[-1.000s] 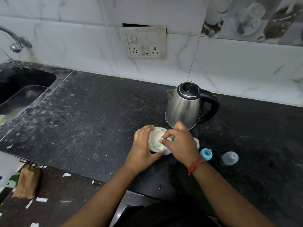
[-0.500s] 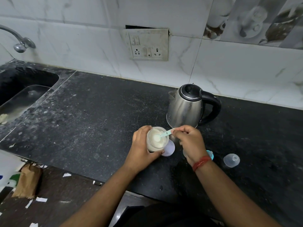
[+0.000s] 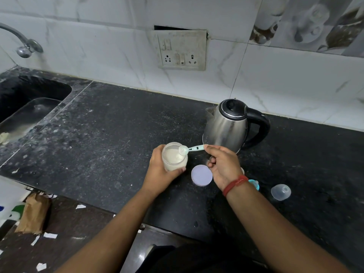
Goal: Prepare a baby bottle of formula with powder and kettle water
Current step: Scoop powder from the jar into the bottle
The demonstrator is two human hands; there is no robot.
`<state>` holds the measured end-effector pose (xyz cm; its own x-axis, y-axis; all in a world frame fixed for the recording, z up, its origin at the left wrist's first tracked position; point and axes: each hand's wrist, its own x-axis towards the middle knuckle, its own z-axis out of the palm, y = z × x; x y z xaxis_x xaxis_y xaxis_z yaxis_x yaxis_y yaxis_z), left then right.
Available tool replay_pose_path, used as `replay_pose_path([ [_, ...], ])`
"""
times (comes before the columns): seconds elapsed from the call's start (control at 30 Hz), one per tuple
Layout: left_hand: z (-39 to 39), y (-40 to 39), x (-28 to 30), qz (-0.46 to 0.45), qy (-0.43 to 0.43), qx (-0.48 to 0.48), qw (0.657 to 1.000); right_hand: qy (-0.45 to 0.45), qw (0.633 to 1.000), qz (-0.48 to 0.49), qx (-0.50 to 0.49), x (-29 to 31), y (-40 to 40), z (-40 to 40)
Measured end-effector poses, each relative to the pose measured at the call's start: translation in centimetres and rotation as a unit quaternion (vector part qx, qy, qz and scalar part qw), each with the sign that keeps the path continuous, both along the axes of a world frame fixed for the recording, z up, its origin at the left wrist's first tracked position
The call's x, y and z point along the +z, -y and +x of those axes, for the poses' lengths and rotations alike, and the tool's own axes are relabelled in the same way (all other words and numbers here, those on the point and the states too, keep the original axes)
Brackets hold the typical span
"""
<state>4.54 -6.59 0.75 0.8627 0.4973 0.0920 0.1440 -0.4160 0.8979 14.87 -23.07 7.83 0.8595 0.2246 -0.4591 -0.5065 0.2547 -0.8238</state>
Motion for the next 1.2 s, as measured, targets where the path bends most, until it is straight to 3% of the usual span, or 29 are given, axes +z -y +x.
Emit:
replay_pose_path([
  [0.37,0.4,-1.3,-1.7,-0.049,-0.043,-0.001,0.998,-0.062,0.997,0.035,-0.033,0.0,-0.8,0.5],
  [0.5,-0.2,-0.6,-1.3,-0.004,-0.053,0.025,0.998,-0.072,0.996,0.039,-0.041,-0.1,0.1,0.7],
  [0.67,-0.2,2.3,1.6,0.151,0.125,-0.031,0.98,-0.063,0.994,0.069,-0.058,0.5,2.4,1.1],
  [0.77,0.6,4.7,2.6,0.151,0.16,-0.087,0.972,-0.062,0.991,0.083,-0.086,1.0,4.8,1.6],
  [0.93,2.4,8.4,2.4,0.074,0.076,-0.159,0.982,-0.061,0.983,0.078,-0.153,1.1,9.9,2.5],
  [1.2,6.0,12.9,-0.3,0.035,-0.075,-0.269,0.959,-0.063,0.974,0.055,-0.211,0.1,15.4,2.0],
])
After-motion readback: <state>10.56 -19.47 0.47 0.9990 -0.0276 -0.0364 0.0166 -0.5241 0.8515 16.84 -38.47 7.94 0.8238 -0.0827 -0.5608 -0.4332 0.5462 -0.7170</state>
